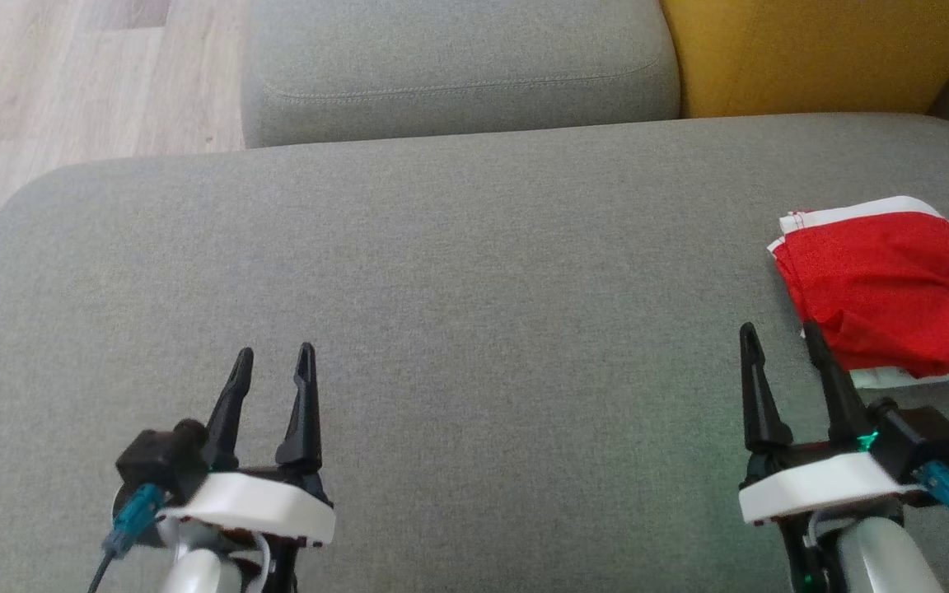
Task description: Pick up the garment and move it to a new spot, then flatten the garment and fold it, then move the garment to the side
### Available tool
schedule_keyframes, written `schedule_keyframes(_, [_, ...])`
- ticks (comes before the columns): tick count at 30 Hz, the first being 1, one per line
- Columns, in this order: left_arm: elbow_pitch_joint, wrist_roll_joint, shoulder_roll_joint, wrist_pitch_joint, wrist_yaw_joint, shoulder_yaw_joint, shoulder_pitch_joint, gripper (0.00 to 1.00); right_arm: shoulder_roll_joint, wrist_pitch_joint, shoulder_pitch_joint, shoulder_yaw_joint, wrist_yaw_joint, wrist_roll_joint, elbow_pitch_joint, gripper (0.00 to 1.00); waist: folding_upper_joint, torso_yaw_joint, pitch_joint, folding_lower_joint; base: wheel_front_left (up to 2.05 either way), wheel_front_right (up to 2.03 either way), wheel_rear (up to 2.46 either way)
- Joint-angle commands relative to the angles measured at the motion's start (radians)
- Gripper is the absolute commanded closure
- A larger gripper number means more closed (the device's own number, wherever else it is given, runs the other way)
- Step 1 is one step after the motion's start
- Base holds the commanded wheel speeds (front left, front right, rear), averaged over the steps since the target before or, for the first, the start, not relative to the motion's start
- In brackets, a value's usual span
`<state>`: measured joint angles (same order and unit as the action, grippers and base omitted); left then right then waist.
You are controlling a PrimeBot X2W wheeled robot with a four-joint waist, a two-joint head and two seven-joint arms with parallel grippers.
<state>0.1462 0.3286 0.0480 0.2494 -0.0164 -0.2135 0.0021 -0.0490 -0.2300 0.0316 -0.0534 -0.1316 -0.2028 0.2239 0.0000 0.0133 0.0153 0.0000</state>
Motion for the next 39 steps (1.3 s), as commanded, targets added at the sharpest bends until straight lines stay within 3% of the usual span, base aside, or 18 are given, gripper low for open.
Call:
schedule_keyframes(1, [-0.040, 0.005, 0.002, 0.012, 0.006, 0.037, -0.025, 0.00, -0.001, -0.012, 0.044, -0.027, 0.001, -0.004, -0.026, 0.00, 0.0000, 0.000, 0.000, 0.0000, 0.00, 0.00, 0.00])
schedule_keyframes(2, [0.001, 0.001, 0.000, 0.000, 0.000, 0.000, 0.001, 1.00, 0.000, 0.000, 0.000, -0.001, 0.000, 0.000, 0.005, 1.00, 0.0000, 0.000, 0.000, 0.0000, 0.00, 0.00, 0.00])
schedule_keyframes(6, [0.056, 0.009, 0.000, -0.004, 0.000, -0.002, 0.025, 1.00, 0.001, 0.003, -0.023, -0.003, 0.000, -0.010, 0.057, 1.00, 0.0000, 0.000, 0.000, 0.0000, 0.00, 0.00, 0.00])
schedule_keyframes(39, [0.069, 0.351, 0.013, -0.083, 0.038, 0.066, -0.010, 1.00, -0.012, 0.078, 0.002, 0.025, 0.000, -0.383, 0.048, 1.00, 0.0000, -0.004, -0.005, 0.0000, 0.00, 0.00, 0.00])
